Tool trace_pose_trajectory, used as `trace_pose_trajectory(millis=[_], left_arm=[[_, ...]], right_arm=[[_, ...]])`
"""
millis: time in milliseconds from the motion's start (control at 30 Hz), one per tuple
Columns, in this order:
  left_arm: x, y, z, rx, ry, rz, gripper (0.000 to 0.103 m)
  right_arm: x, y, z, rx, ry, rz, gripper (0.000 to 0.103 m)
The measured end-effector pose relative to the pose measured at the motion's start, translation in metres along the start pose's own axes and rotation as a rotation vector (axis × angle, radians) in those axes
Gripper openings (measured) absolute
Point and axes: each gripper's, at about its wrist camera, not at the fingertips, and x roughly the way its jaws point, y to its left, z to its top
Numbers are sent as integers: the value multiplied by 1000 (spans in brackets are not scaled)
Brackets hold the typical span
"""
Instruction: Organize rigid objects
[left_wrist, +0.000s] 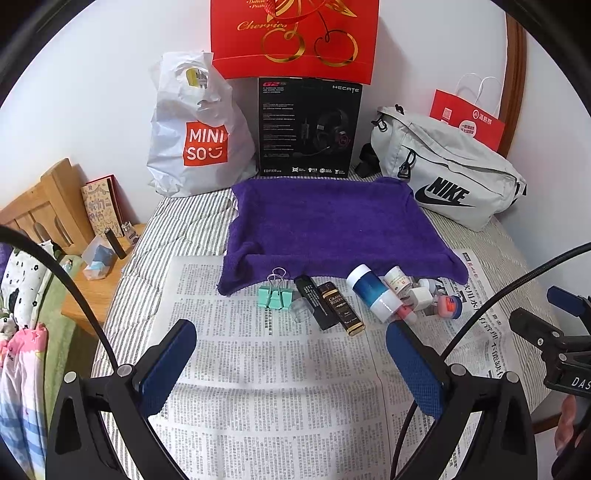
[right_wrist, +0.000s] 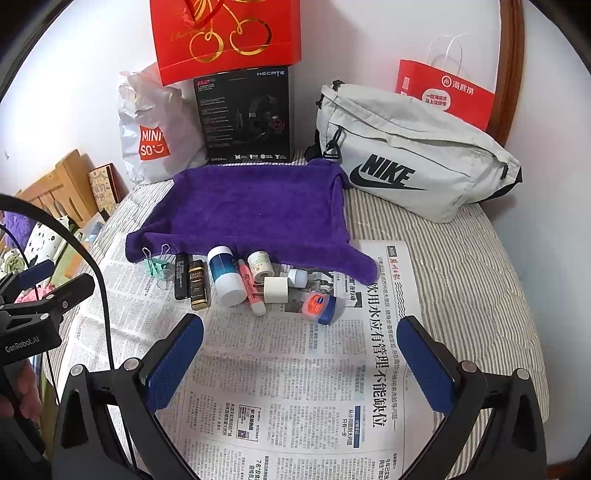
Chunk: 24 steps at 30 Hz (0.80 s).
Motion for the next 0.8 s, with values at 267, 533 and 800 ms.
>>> trace_pose_trajectory(millis=[267,533,800], left_arm=[[-4,0,-2,2,-24,5,103],[-7,0,-4,5,-13,7,103],[2,4,0,-11,58,-8,103]], right_arm=[[-3,3,-2,-10,-2,0,103],[-5,6,-3,-15,-1,7,103],[0,4,-2,-12,8,10,103]])
